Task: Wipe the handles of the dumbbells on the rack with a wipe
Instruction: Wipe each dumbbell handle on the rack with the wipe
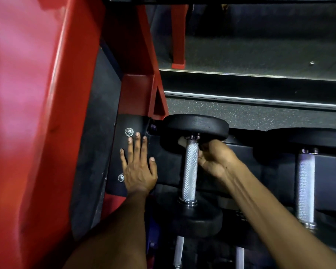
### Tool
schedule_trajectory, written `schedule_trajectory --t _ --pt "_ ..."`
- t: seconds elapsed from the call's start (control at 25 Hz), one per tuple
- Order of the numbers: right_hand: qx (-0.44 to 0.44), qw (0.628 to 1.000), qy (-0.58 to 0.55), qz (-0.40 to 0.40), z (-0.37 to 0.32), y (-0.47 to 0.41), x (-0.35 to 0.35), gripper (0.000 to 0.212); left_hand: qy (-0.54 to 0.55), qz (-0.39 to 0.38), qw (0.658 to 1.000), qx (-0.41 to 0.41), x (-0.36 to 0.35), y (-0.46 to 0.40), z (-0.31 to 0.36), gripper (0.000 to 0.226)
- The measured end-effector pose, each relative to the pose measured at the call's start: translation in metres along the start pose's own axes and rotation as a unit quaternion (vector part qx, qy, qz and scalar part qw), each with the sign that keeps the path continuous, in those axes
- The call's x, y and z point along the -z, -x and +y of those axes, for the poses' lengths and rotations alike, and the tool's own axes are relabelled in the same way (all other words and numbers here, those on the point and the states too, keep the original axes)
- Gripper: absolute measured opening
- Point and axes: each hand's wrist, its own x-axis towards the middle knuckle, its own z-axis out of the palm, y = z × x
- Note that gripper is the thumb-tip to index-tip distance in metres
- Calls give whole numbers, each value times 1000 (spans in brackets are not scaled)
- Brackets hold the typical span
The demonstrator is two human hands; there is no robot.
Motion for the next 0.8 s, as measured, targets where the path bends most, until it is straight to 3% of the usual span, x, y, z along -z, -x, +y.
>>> schedule_trajectory --t 0.12,0.16,0.24,0.32,0.44,0.52,0.6,0.72,0.8 --pt "93 994 -8 56 6 22 -2 32 -2 3 1000 -1 0 0 1 67" --pt "88 995 -2 39 5 21 -3 28 -1 2 1000 1 0 -1 1 67" --pt "-10 1000 13 -23 0 15 -4 23 1 1 1000 0 0 0 0 67" --pt "-32 999 17 -23 3 14 -6 21 -1 1 1000 -1 0 1 0 67" --pt "105 991 24 85 18 18 -10 23 -7 0 1000 -1 0 -1 1 67" --pt "100 992 27 65 17 20 -15 31 -10 3 1000 -1 0 0 0 67" --pt "67 995 45 59 9 19 -11 22 -9 3 1000 -5 -1 1 0 67" --pt "147 975 112 125 4 21 -4 29 -11 -1 1000 -8 0 0 0 66" --pt "167 976 105 87 7 21 -7 30 -14 -3 1000 -8 1 0 0 66"
